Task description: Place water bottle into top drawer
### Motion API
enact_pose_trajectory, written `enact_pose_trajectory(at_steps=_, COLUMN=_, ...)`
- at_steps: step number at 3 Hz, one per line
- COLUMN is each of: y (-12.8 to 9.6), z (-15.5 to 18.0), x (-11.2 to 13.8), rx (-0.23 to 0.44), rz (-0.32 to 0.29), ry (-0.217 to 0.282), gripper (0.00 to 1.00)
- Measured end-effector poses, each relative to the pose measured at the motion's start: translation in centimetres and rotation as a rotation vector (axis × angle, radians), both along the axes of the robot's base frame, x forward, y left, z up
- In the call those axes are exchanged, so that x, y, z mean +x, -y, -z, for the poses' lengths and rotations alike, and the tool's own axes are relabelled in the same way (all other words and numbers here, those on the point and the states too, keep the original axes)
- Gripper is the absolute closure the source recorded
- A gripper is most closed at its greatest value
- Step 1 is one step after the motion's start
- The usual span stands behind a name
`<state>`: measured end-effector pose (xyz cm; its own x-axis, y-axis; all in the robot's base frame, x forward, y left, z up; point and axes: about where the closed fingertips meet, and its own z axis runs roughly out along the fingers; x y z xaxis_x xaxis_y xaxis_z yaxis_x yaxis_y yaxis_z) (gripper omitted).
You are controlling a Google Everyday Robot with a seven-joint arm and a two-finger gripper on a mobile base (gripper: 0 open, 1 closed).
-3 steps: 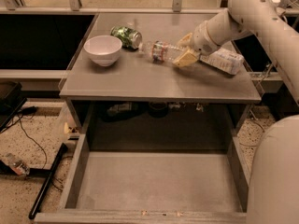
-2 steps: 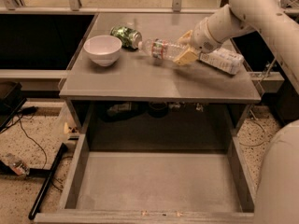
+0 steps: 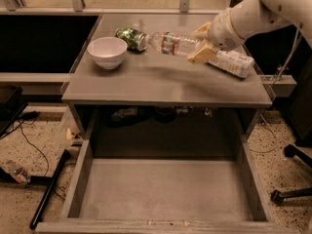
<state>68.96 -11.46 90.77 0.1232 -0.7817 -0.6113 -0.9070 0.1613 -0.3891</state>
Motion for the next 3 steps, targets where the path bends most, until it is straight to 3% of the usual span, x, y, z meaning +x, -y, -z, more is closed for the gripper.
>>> enact_pose_trajectory(at_steps=1, y=2.3, z=-1.7, x=-3.1, rx=-0.005, rz=0.028, ry=0.052, gripper=1.0)
enact_pose_trajectory(at_steps=3, y=8.0, z=-1.3, x=-12.5, rx=-0.052, rz=0.111, ry=0.114, gripper=1.0)
